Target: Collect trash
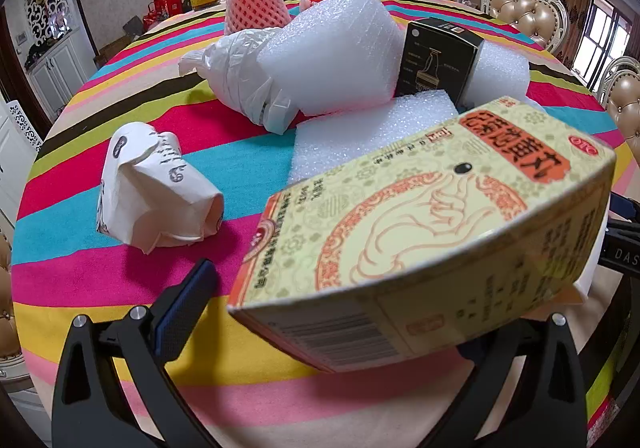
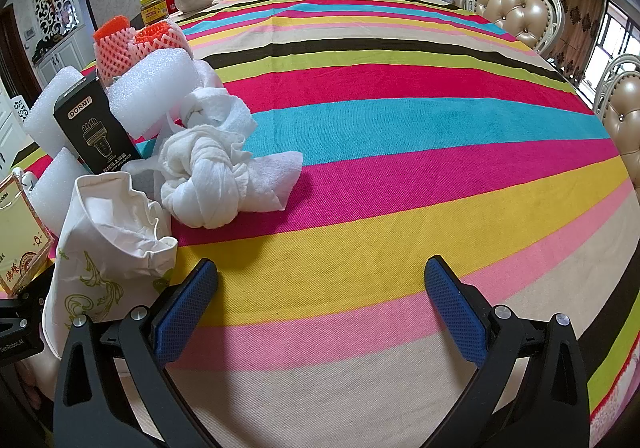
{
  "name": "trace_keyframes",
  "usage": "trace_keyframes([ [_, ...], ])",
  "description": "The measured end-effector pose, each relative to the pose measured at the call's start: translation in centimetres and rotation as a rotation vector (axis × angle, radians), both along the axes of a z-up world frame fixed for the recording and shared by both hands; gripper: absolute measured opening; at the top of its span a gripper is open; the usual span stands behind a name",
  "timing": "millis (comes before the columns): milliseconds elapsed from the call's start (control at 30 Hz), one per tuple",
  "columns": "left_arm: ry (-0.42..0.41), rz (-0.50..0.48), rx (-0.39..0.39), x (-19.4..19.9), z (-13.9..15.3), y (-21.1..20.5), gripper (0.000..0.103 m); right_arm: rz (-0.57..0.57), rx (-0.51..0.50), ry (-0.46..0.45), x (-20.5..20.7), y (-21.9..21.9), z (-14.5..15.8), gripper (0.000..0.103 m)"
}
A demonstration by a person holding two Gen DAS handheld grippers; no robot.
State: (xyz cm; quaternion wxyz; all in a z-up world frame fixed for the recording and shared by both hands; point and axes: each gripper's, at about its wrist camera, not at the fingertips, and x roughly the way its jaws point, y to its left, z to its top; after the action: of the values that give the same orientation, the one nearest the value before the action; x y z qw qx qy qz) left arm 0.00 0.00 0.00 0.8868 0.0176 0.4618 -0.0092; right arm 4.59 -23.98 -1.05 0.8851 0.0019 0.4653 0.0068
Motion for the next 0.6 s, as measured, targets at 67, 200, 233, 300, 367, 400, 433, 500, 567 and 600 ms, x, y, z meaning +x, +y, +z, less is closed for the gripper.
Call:
trace_keyframes([
  [67,0.0,0.0,0.0,0.0,0.0,0.0,0.1,0.0,0.0,0.0,0.0,0.0,0.0,0.097],
  [200,0.0,0.0,0.002,0.0,0.0,0.0,0.1,0.0,0.0,0.0,0.0,0.0,0.0,0.097],
  [233,0.003,-0.002,0.001,0.0,0.0,0.0,0.1,0.0,0.0,0.001,0.0,0.0,0.0,0.097],
  [300,0.003,-0.004,-0.001,-0.3,0.0,0.1,0.1,0.001,0.0,0.014,-0.3,0.0,0.1,0.097],
  [367,0.002,-0.001,0.005,-1.3,0.1,0.2,0.099,-0.022,-0.005,0.017,-1.7,-0.2,0.2,0.097],
  [400,-0.009,-0.004,0.022,-2.1,0.2,0.1,0.099,-0.031,-0.007,0.011,-2.8,-0.3,0.4,0.097],
  [433,-0.031,-0.008,0.042,-3.5,0.5,0.0,0.099,-0.033,0.002,-0.016,-4.3,-0.4,0.9,0.097],
  [500,-0.108,-0.027,0.043,-6.7,1.7,0.0,0.099,0.002,0.045,-0.101,-7.8,-0.2,2.5,0.097],
  [567,-0.194,-0.041,0.032,-10.3,2.9,0.0,0.099,0.044,0.053,-0.181,-10.5,-0.2,3.9,0.097],
  [600,-0.24,-0.04,0.024,-11.9,3.7,0.1,0.099,0.064,0.056,-0.224,-12.0,0.0,4.7,0.097],
])
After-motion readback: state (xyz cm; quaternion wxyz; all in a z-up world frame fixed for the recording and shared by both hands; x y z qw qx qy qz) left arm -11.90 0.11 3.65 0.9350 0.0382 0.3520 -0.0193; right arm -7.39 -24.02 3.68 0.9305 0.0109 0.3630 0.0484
